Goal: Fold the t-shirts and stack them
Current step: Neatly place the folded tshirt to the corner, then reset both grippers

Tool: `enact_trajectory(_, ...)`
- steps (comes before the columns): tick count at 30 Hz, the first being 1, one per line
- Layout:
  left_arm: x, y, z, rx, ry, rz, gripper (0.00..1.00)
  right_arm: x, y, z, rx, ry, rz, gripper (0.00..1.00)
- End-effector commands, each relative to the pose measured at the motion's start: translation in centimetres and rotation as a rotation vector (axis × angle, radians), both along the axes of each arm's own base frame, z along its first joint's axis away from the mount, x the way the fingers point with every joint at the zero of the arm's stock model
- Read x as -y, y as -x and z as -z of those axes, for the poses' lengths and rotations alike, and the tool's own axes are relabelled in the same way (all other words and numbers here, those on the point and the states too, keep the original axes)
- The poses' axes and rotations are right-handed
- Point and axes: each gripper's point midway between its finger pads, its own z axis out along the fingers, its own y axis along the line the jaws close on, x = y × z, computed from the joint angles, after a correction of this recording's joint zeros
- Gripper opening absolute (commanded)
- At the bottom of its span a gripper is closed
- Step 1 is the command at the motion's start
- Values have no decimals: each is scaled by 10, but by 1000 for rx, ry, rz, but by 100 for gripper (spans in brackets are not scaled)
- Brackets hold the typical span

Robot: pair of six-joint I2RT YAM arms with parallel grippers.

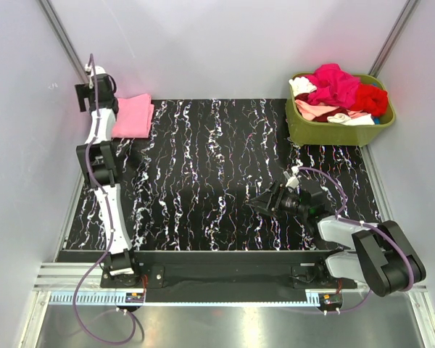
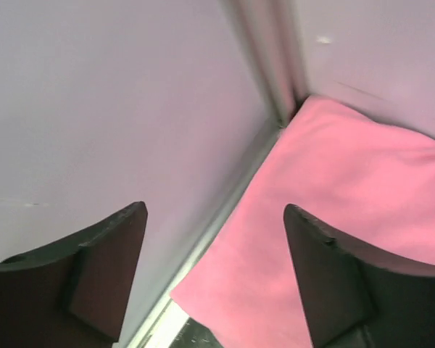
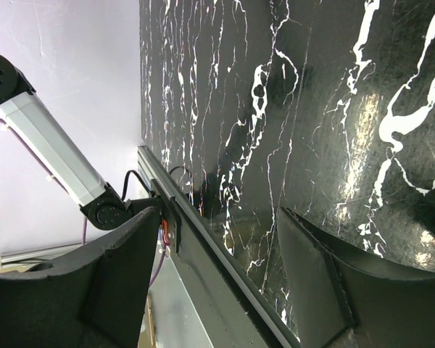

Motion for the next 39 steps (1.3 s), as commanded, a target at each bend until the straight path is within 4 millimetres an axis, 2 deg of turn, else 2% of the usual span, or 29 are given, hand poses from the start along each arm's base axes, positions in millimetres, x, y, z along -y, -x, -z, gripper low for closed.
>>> enact_trajectory(1,-28,9,-36,114,-50,-128,94,-1,-7,-11,49,-27,-8,73)
enact_trajectory(2,-31,12,-39,119,-51,-141,99,-2,-7,-11,48,-27,-7,73)
enact_trajectory(4,-29,15,-56,151,-41,-155,99,-2,-7,-11,49,-27,-8,73)
enact_trajectory(5,-24,17,-54,147,-30,-152,99,-1,-8,-11,49,-26,-5,73)
enact_trajectory(6,-14,19,-74,180,-25,-139,99,-1,-8,-11,48,-26,-5,73)
enact_trajectory(7,-6,21,-83,203,-16,-135,99,-1,-8,-10,46,-24,-7,73)
enact_trajectory(9,21,31,-104,241,-1,-108,99,-1,-8,-10,46,-24,-5,73)
enact_trajectory(11,46,40,-109,254,63,-87,99,-1,-9,-11,50,-20,-1,73)
enact_trajectory(12,70,50,-128,274,105,-36,99,0,-8,-10,44,-15,-2,73)
enact_trajectory(13,85,56,-133,302,172,-23,99,0,-9,-10,42,-12,2,74)
enact_trajectory(14,114,71,-156,311,244,49,99,0,-10,-11,53,-7,5,75)
enact_trajectory(15,133,81,-151,282,307,99,99,1,-9,-9,40,1,6,75)
enact_trajectory(16,151,91,-157,302,400,128,99,2,-10,-8,36,9,16,77)
enact_trajectory(17,169,106,-154,269,466,164,99,2,-12,-10,43,16,18,77)
enact_trajectory(18,199,131,-164,261,542,248,99,3,-11,-6,26,26,20,77)
enact_trajectory(19,239,157,-194,303,644,362,99,3,-14,-8,29,32,26,79)
enact_trajectory(20,240,172,-192,298,661,352,99,4,-14,-5,17,40,27,80)
enact_trajectory(21,277,189,-196,275,769,458,99,4,-14,-4,7,45,28,80)
enact_trajectory(22,295,207,-180,225,820,500,99,4,-14,0,-6,51,27,81)
enact_trajectory(23,311,235,-203,255,862,581,99,3,-15,-1,-8,51,24,82)
enact_trajectory(24,341,256,-206,219,926,666,99,4,-16,0,-16,55,28,82)
enact_trajectory(25,353,273,-202,194,985,675,99,4,-16,2,-25,60,31,82)
enact_trajectory(26,360,300,-210,180,1027,692,99,4,-18,2,-26,65,35,82)
enact_trajectory(27,382,321,-214,142,1089,756,99,5,-17,4,-36,73,42,83)
enact_trajectory(28,391,336,-221,136,1142,779,99,6,-19,4,-37,78,48,83)
enact_trajectory(29,405,364,-233,127,1194,834,99,7,-19,6,-50,87,56,83)
enact_trajectory(32,416,410,-262,189,1252,925,99,10,-23,8,-63,107,77,83)
enact_trajectory(35,414,437,-293,252,1329,964,99,12,-25,11,-84,128,103,83)
enact_trajectory(39,413,455,-333,314,1351,1045,99,12,-26,16,-111,152,108,83)
